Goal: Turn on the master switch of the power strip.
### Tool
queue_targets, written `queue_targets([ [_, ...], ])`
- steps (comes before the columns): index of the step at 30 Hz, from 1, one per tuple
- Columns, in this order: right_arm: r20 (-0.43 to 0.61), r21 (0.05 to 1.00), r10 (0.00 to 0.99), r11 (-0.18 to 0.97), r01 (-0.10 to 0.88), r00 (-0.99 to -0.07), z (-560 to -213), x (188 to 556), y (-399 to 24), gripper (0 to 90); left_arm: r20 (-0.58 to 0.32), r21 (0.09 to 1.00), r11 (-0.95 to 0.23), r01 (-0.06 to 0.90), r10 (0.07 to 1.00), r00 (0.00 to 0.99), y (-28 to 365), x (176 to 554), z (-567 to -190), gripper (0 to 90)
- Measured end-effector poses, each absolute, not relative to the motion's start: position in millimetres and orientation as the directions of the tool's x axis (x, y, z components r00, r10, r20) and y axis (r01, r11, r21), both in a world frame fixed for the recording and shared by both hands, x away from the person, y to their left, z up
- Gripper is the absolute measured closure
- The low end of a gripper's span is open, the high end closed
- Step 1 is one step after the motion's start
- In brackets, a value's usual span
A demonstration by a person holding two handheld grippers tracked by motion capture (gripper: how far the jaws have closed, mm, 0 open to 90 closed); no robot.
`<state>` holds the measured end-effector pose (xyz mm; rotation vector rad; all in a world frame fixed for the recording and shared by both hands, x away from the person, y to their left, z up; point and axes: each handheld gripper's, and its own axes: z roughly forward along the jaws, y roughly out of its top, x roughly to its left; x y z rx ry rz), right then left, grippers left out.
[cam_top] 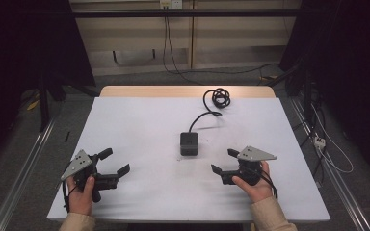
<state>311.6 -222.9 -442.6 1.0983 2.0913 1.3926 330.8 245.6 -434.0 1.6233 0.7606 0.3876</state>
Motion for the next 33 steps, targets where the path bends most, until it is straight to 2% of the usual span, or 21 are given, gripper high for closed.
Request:
queue_targets([
  [24, 0.043, 0.892, 0.799, 0.240, 0.384, -0.600, -447, 293, -257, 12.7, -0.163, 0.963, -0.052, 0.265, 0.669, 0.725, 245, 332, -435, 4.0],
  [33, 0.057, 0.887, 0.824, 0.217, 0.407, -0.564, -450, 288, -276, 12.6, -0.163, 0.961, -0.056, 0.269, 0.673, 0.722, 243, 333, -436, 4.0],
])
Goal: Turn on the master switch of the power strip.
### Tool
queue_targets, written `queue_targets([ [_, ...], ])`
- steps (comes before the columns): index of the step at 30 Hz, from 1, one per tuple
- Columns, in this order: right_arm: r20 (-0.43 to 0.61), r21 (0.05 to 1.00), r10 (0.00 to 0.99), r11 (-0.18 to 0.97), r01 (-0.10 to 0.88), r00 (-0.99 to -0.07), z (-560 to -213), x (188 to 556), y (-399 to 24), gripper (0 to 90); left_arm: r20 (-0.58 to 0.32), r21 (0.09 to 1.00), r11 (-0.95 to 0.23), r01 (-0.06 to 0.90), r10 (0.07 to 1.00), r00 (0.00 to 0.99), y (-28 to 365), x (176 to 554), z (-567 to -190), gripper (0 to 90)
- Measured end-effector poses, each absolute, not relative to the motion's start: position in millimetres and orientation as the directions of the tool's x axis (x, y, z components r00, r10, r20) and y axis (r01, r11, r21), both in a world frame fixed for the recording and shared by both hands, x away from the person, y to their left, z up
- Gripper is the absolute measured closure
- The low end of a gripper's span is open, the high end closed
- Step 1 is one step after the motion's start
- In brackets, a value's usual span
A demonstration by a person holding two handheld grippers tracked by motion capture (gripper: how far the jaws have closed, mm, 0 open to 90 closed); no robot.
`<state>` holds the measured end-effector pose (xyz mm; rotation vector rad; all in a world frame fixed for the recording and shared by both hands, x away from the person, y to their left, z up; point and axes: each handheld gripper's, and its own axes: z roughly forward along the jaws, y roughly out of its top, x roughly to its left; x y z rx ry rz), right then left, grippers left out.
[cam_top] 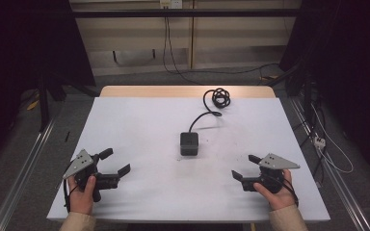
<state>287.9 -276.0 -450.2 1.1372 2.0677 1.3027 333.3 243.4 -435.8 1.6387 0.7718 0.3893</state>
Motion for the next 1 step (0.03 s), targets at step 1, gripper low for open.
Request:
queue_targets([
  [1, 0.058, 0.887, 0.825, 0.216, 0.409, -0.563, -451.0, 287.9, -277.6, 12.7, -0.162, 0.961, -0.057, 0.270, 0.674, 0.721, 243.4, 333.4, -435.9, 4.0],
])
